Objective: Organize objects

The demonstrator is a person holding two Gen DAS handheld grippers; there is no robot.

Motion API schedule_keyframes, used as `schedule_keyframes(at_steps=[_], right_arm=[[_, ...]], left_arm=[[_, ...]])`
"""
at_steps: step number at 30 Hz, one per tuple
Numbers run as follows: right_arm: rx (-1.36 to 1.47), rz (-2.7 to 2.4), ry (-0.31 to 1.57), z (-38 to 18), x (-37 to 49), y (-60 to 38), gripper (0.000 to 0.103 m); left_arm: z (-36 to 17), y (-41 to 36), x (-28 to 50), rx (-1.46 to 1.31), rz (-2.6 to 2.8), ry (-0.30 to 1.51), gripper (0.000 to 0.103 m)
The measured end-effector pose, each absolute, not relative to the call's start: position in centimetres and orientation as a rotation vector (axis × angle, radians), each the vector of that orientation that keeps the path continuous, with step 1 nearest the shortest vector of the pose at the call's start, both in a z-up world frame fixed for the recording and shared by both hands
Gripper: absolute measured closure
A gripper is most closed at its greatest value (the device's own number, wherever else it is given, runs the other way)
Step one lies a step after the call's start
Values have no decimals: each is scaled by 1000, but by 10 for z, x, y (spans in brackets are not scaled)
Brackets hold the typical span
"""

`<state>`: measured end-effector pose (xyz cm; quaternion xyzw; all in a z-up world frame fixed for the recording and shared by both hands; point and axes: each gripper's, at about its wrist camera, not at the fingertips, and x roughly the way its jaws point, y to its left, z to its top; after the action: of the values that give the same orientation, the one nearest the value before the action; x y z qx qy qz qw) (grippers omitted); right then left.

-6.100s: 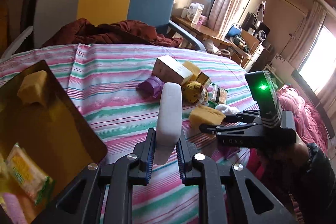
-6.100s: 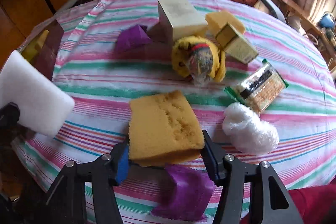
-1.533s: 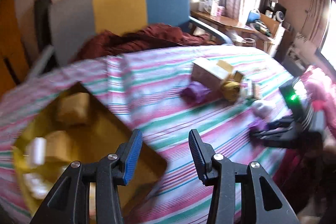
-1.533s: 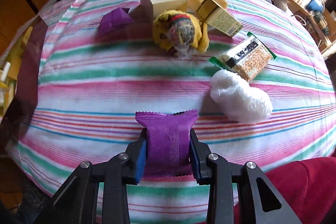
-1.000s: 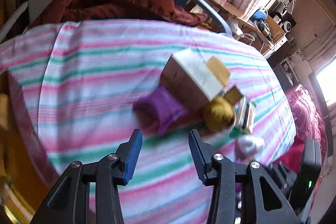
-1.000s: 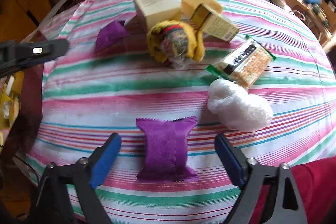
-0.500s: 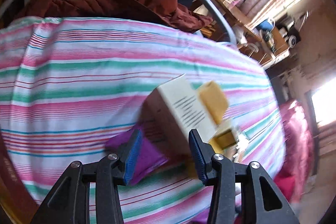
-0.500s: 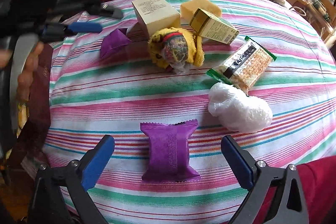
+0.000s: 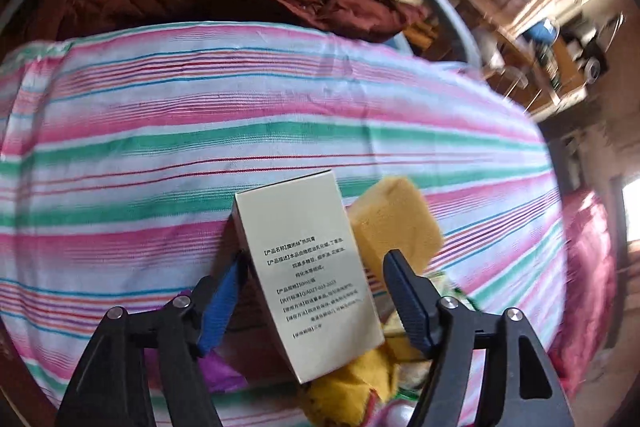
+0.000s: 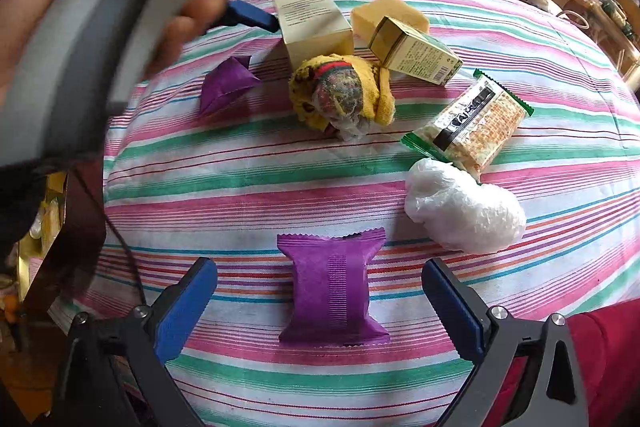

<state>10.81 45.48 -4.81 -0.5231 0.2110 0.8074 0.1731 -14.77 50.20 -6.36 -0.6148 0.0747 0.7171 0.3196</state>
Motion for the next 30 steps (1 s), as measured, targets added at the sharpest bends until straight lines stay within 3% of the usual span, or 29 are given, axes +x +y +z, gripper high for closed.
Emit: schedule_keyframes(at_steps=[5, 9, 17, 30], right_arm=[[-1476, 2298, 612, -48, 105, 454, 0], [-1481, 2295, 603, -48, 104, 453, 0], [-1495, 2252, 574, -50, 101, 451, 0], [-1503, 2202, 577, -49, 96, 451, 1]], left_arm=[[-76, 498, -143, -1570, 1889, 256, 38], [-63, 490, -136, -1461, 1873, 295, 52], [-6, 442, -109, -1221, 1905, 279, 52], [20, 299, -79, -1158, 1981, 104, 52]])
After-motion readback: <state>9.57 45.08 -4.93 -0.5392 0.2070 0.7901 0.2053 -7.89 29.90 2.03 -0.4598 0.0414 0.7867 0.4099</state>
